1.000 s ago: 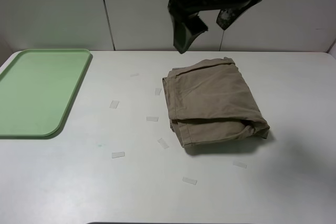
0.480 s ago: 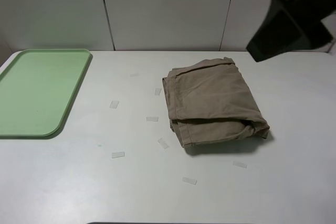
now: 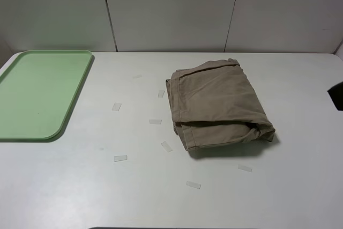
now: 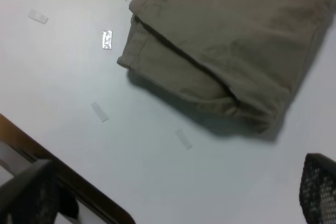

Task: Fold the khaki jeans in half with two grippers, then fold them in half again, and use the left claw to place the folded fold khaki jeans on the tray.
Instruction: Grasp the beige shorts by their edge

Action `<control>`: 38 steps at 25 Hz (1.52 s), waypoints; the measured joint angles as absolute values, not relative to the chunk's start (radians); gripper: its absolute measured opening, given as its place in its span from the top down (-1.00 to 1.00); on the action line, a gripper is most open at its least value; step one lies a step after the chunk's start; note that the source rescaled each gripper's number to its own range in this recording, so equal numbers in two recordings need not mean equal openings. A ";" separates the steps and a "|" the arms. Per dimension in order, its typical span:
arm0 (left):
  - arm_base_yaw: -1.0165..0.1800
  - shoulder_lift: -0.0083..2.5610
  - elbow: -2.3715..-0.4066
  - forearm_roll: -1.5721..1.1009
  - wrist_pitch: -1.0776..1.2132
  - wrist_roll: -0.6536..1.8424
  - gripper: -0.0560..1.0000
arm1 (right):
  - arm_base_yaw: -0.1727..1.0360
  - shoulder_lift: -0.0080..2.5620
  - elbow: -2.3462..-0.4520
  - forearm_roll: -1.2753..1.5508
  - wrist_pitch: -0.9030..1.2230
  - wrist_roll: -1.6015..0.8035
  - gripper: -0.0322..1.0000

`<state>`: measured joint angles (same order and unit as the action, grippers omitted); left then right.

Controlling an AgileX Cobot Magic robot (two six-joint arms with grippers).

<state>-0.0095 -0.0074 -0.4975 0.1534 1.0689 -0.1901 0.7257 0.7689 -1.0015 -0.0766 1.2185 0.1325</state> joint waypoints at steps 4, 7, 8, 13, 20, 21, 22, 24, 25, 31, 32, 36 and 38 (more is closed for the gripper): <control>-0.009 -0.007 -0.498 0.153 1.069 -0.190 -0.97 | 0.698 0.701 -0.959 -0.079 1.219 0.145 -0.98; -0.009 -0.007 -0.498 0.153 1.069 -0.190 -0.97 | 0.615 0.664 -0.946 -0.079 1.219 0.147 -0.98; -0.009 -0.007 -0.498 0.153 1.069 -0.190 -0.97 | 0.584 0.653 -0.942 -0.079 1.219 0.147 -0.98; -0.009 -0.007 -0.498 0.153 1.069 -0.190 -0.97 | 0.405 0.601 -0.915 -0.078 1.218 0.132 -0.98; -0.009 -0.007 -0.498 0.153 1.069 -0.190 -0.97 | 0.222 0.503 -0.815 -0.068 1.219 0.103 -0.98; -0.009 -0.007 -0.498 0.153 1.069 -0.190 -0.97 | 0.201 0.486 -0.800 -0.068 1.219 0.103 -0.98; -0.009 -0.007 -0.498 0.153 1.069 -0.190 -0.97 | 0.184 0.469 -0.789 -0.068 1.220 0.101 -0.98; -0.009 -0.007 -0.498 0.153 1.069 -0.190 -0.97 | 0.147 0.435 -0.765 -0.068 1.218 0.098 -0.98; -0.009 -0.007 -0.498 0.153 1.069 -0.190 -0.97 | 0.131 0.415 -0.754 -0.068 1.217 0.098 -0.98; -0.009 -0.007 -0.498 0.153 1.069 -0.190 -0.97 | 0.068 0.284 -0.691 -0.066 1.185 0.098 -0.98; -0.009 -0.007 -0.498 0.153 1.069 -0.190 -0.97 | 0.062 0.257 -0.680 -0.066 1.183 0.098 -0.98; -0.009 -0.007 -0.498 0.153 1.069 -0.190 -0.97 | 0.060 0.149 -0.640 -0.066 1.169 0.098 -0.98; -0.009 -0.007 -0.498 0.153 1.069 -0.190 -0.97 | 0.060 0.101 -0.620 -0.066 1.165 0.098 -0.98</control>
